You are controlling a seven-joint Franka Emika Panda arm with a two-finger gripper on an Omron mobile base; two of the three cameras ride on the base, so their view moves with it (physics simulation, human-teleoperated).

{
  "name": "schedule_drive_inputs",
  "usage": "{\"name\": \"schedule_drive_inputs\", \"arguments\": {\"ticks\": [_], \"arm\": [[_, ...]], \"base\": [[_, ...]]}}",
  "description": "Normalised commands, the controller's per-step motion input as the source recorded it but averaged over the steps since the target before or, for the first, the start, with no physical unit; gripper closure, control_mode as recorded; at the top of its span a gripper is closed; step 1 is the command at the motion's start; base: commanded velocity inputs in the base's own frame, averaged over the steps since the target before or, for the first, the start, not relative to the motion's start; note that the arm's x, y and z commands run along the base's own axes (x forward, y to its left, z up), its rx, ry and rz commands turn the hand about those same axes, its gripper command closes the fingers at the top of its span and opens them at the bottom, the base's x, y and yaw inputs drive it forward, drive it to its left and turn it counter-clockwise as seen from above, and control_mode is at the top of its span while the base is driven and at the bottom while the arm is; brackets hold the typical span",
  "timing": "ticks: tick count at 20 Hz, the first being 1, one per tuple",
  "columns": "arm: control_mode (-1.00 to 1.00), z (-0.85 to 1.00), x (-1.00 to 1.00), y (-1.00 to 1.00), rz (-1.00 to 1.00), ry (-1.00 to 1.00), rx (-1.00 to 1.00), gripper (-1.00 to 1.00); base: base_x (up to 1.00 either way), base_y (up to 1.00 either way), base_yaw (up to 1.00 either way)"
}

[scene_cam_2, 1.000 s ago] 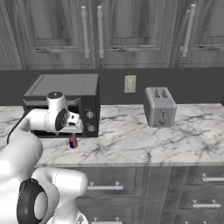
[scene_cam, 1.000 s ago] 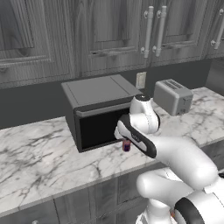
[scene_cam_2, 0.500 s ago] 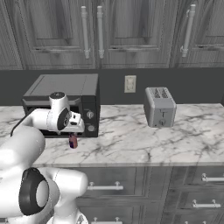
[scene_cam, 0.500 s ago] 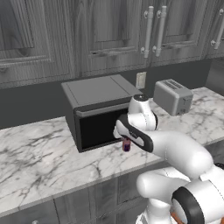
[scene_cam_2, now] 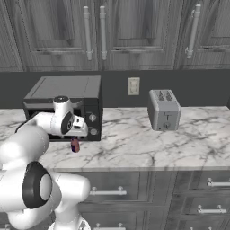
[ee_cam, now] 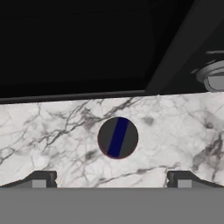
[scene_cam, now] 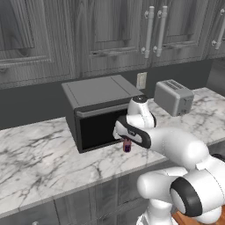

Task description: There is a wine glass and glass cup on the dining counter. Place the wine bottle next to the wine glass and the juice bottle next to the glass cup.

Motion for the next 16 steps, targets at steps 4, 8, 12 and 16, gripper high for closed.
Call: {"name": "schedule_drive_inputs", "arguments": {"ticks": [4,8,12,16], "arm": [[-1.0,-0.16,0.2,0.0,0.0,0.0,0.0,-1.0],[-1.0,-0.15,0.1,0.0,0.0,0.0,0.0,-1.0],[-1.0,-0.14,0.07,0.0,0.0,0.0,0.0,-1.0],[-1.0,-0.14,0.13,0.0,0.0,0.0,0.0,-1.0]], "base": [[0.0,0.0,0.0],[0.0,0.0,0.0],[0.0,0.0,0.0],[0.0,0.0,0.0]]}}
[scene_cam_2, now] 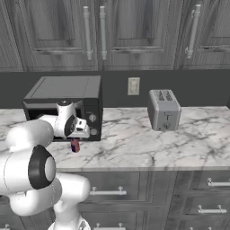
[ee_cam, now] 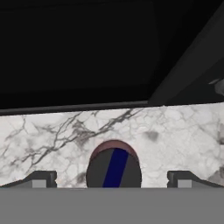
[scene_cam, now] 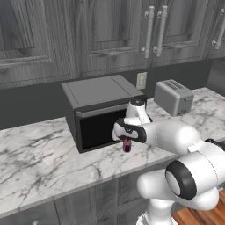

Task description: There is a wine glass and glass cup on the dining counter. Place the wine bottle next to the wine glass and the juice bottle next to the glass cup.

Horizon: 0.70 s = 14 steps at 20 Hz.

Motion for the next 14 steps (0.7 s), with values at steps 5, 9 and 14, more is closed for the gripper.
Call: {"name": "schedule_drive_inputs", "arguments": {"ticks": [5,9,14], "arm": [[-1.0,-0.09,0.15,0.0,0.0,0.0,0.0,-1.0],[-1.0,-0.05,0.12,0.0,0.0,0.0,0.0,-1.0],[-1.0,-0.02,-0.05,0.0,0.0,0.0,0.0,-1.0]], "base": [[0.0,0.0,0.0],[0.0,0.0,0.0],[0.0,0.0,0.0]]}}
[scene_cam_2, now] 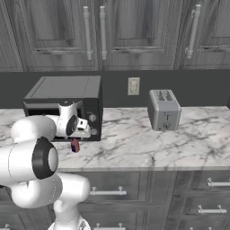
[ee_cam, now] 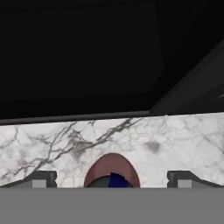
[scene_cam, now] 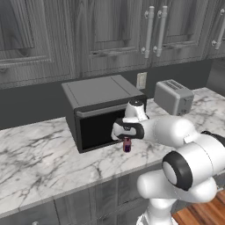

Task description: There is a wine glass and glass cup on the dining counter. Place the wine bottle next to the wine glass and the juice bottle next to the glass cup.

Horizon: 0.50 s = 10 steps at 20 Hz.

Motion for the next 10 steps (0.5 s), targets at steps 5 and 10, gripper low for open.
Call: {"name": "schedule_drive_inputs", "arguments": {"ticks": [5,10], "arm": [[-1.0,-0.03,-0.02,0.0,0.0,0.0,0.0,-1.0],[-1.0,-0.09,0.0,0.02,0.0,0.0,0.0,1.0]], "base": [[0.0,0.0,0.0],[0.0,0.0,0.0]]}}
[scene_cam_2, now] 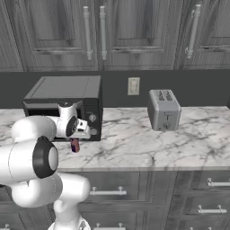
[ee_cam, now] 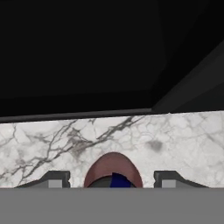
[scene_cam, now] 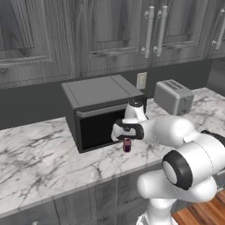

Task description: There is a wine glass and glass cup on the dining counter. Place the wine bottle next to the wine glass and the juice bottle next to the glass cup.

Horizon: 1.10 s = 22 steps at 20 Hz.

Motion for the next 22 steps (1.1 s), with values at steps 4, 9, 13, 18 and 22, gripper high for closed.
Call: {"name": "schedule_drive_inputs", "arguments": {"ticks": [4,9,13,18,22], "arm": [[-1.0,-0.09,0.0,0.0,0.0,0.0,0.0,1.0],[-1.0,-0.05,0.0,0.0,0.0,0.02,0.0,1.0],[-1.0,0.25,-0.06,0.0,0.0,0.09,0.0,1.0],[-1.0,0.5,-0.28,-0.01,0.0,0.04,0.0,1.0],[-1.0,0.41,-0.43,-0.04,0.0,0.0,0.0,1.0]], "base": [[0.0,0.0,0.0],[0.0,0.0,0.0],[0.0,0.0,0.0],[0.0,0.0,0.0],[0.0,0.0,0.0]]}}
